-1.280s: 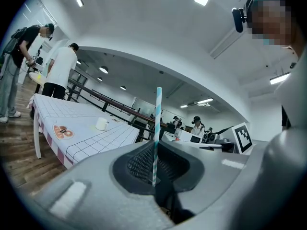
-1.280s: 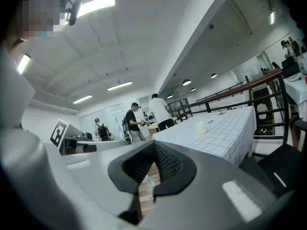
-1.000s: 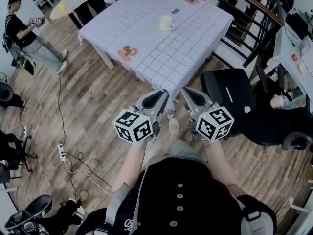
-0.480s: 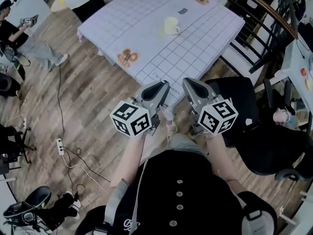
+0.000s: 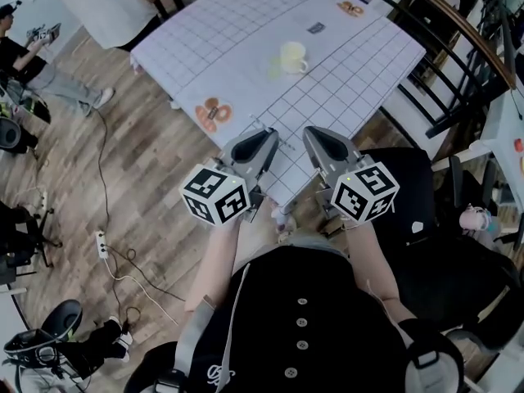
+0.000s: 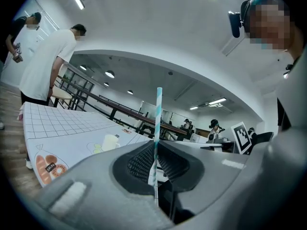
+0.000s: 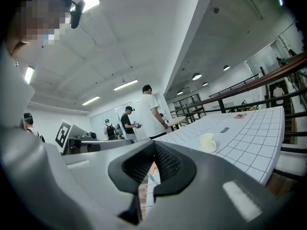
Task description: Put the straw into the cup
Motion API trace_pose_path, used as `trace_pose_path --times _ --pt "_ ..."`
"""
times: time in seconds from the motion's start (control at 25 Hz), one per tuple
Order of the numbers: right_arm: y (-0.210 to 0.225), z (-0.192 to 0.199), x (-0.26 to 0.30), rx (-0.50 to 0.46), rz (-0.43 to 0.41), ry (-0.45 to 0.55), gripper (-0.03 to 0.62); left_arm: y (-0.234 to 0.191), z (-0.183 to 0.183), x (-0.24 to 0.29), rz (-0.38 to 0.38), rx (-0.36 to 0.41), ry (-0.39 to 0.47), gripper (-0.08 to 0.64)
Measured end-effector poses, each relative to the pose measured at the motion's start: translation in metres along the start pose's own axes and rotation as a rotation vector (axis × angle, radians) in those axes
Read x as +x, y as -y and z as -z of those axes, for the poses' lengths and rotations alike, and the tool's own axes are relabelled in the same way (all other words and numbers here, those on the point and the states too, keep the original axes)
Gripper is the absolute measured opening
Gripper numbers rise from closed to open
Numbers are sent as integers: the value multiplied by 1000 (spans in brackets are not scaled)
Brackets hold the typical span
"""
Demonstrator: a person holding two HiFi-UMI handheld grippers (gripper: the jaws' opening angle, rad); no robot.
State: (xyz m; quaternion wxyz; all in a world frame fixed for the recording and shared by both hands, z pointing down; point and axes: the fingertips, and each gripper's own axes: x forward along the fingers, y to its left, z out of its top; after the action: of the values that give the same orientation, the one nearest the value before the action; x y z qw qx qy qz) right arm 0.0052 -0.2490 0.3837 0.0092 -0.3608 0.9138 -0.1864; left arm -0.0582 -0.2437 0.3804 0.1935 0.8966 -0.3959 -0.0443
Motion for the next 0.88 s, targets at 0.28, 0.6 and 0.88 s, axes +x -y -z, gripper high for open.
trace_pose_path --times 0.28,0.6,0.88 --pt "31 -4 12 23 -11 -4 0 -7 2 29 -2 -20 -3 23" --pt "48 -3 11 54 -1 1 0 -7 8 42 -10 -20 -31 23" --pt "59 1 12 80 29 3 0 -8 15 55 21 -17 -74 23"
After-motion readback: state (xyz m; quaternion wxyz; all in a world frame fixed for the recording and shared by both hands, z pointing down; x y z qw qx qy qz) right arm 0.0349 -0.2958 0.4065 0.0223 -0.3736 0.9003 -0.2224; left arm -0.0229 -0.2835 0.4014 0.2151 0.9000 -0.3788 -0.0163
